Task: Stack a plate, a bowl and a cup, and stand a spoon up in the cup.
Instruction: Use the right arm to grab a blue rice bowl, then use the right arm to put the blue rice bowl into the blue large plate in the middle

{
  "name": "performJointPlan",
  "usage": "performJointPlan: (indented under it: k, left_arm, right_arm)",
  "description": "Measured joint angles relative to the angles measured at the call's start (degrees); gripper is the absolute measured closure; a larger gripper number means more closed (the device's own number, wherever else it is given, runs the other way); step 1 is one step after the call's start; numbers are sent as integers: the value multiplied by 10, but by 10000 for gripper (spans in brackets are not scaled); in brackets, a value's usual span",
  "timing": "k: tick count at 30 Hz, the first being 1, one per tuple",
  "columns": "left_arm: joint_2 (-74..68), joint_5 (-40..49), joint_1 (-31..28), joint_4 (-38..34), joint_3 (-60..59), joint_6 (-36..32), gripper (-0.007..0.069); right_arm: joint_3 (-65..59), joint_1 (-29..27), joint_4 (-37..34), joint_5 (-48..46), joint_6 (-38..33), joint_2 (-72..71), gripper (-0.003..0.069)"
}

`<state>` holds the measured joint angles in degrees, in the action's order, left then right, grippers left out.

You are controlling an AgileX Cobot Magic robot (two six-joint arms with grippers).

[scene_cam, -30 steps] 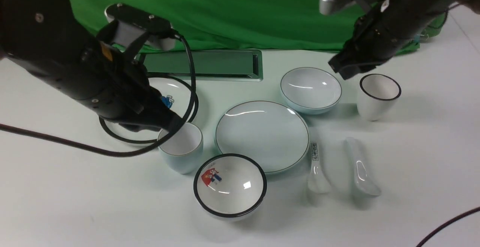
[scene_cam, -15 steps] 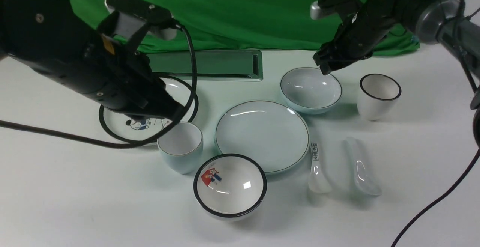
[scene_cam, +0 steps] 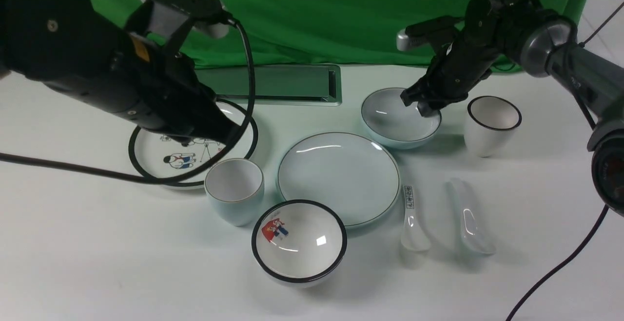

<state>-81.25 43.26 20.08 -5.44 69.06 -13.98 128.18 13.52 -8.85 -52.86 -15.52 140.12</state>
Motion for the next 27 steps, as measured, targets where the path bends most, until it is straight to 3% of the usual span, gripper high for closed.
performJointPlan:
  k: [4,10,15,19,27]
  left_arm:
    - [0,7,0,19,0,0,653]
    - [0,26,0,54,0,3,653]
    - [0,36,0,59,0,9,653]
    - [1,41,0,59,0,13,653]
    - [22,43,0,60,0,15,653]
  right_arm:
    - [35,-1,-8,-32,-5,-1,580]
    - [134,0,-1,-119,-11,-12,583]
    - [170,4,-66,-159,-27,-67,583]
    - [130,24,-98,-160,-39,-107,583]
    - [-72,107,-113,-123,-86,-123,583]
